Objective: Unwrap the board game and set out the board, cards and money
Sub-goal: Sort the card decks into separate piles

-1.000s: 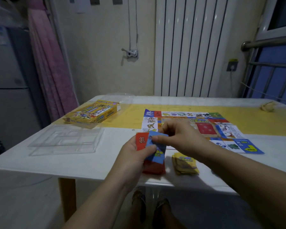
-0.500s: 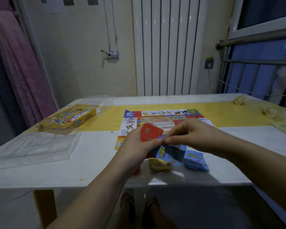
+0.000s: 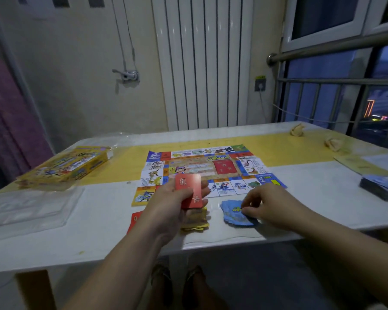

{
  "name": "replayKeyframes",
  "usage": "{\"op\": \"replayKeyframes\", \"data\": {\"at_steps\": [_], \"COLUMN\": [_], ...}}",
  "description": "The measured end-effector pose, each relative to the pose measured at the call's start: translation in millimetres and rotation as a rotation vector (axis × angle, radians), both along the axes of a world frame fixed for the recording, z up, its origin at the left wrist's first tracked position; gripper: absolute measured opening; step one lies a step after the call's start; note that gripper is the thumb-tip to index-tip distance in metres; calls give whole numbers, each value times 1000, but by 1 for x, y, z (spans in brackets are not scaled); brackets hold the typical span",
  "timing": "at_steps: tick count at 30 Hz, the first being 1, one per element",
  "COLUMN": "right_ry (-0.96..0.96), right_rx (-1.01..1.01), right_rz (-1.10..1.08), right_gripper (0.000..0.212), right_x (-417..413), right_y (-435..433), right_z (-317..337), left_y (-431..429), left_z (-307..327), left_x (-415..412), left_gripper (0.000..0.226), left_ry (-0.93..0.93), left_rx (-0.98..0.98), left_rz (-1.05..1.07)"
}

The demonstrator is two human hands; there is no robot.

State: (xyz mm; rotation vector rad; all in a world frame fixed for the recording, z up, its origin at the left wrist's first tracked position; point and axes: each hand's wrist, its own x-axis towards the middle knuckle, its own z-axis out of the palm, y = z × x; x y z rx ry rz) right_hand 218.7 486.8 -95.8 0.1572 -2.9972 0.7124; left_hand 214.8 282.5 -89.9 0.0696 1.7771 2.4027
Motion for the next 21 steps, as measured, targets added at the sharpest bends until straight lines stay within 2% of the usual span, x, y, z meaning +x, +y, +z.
{"op": "replayKeyframes", "data": {"at_steps": [3,6,8,10,16,21], "right_ry": [73,194,142,70,-43,-76], "right_rx": [30,-225,-397,-486,-509,-541], "right_rz": [27,102,175,205,235,268], "right_gripper": [1,9,17,17,10,3], "right_x": [-2,-2,0,-2,-9,-13], "right_y": [-2,-19,-37,-51,-75,-99], "right_z": [5,18,25,28,37,39], "left_y": [-3,-5,-7,-9,-32,-60], "left_z": [-2,-4,-5,-6,-6,-12], "left_x": [4,8,10,12,17,19], "left_gripper": [22,23,23,26,22,22], "left_ry": [16,55,95,137,135,224], "left_rx": [-11,-45,-100,-145,-83,-175], "left_rz": [-24,-54,-60,-46,-10,107]}}
